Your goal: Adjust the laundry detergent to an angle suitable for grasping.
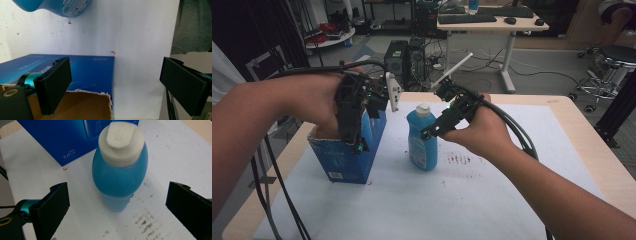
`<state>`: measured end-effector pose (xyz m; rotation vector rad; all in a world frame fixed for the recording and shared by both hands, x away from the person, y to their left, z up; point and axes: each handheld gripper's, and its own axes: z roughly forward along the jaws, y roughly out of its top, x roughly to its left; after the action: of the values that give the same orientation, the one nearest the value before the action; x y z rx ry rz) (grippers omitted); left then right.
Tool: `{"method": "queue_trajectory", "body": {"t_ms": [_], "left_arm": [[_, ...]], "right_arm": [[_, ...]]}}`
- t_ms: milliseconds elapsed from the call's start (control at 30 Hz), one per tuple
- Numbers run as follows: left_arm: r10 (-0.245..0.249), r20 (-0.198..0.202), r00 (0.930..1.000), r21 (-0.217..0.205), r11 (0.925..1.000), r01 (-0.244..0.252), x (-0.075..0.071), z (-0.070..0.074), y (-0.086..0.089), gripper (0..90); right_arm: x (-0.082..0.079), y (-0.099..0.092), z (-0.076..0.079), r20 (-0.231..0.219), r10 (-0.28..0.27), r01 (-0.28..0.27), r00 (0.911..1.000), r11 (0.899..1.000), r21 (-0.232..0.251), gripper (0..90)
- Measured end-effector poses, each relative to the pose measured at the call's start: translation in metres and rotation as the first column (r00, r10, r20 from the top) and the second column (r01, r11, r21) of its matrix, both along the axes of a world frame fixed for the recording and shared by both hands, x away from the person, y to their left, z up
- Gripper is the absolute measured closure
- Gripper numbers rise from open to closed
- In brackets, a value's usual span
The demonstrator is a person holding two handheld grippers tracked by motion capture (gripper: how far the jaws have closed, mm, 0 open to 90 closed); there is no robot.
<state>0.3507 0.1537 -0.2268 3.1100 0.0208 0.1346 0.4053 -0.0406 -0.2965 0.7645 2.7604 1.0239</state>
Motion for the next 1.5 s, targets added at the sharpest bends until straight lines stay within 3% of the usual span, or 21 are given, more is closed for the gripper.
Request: {"method": "queue_trajectory", "body": {"t_ms": [133, 367, 700, 867, 1033, 1167, 1300, 1500], "left_arm": [[-0.006, -0.003, 1.0, -0.002, 1.0, 0.006, -0.001, 0.001, -0.002, 10.4], [-0.004, -0.003, 1.0, 0.003, 1.0, 0.004, 0.001, 0.001, -0.002, 10.4], [-0.003, 0.0, 1.0, 0.001, 1.0, 0.003, 0.002, 0.001, -0.002, 10.4], [-0.004, 0.003, 1.0, 0.001, 1.0, 0.004, 0.002, 0.001, -0.003, 10.4], [0.001, 0.004, 1.0, 0.004, 1.0, -0.001, 0.003, 0.001, -0.001, 10.4], [0.003, 0.0, 1.0, 0.004, 1.0, -0.003, 0.004, -0.001, -0.001, 10.4], [0.005, 0.0, 1.0, 0.002, 1.0, -0.005, 0.004, -0.002, -0.001, 10.4], [0.005, 0.003, 1.0, 0.004, 1.0, -0.005, 0.005, -0.002, -0.002, 10.4]], "right_arm": [[0.006, 0.006, -0.008, -0.014, -0.01, 0.01, 0.9998, 1.0, -0.01, 4.2], [0.012, 0.017, -0.015, -0.023, -0.019, 0.019, 0.9996, 1.0, 0.015, 4.2], [0.012, 0.031, -0.018, -0.005, -0.021, 0.021, 0.9998, 0.999, 0.038, 4.3], [0.013, 0.035, -0.021, -0.001, -0.039, 0.039, 0.9993, 0.999, 0.026, 4.8], [0.013, 0.036, -0.023, 0.007, -0.03, 0.029, 0.9995, 0.999, 0.02, 13.6], [0.013, 0.037, -0.023, 0.011, -0.033, 0.033, 0.9994, 0.999, 0.019, 14.2], [0.012, 0.036, -0.022, 0.02, -0.038, 0.037, 0.9991, 0.999, 0.025, 23.2], [0.013, 0.035, -0.022, 0.015, -0.036, 0.036, 0.9992, 0.999, 0.024, 24.7]]}}
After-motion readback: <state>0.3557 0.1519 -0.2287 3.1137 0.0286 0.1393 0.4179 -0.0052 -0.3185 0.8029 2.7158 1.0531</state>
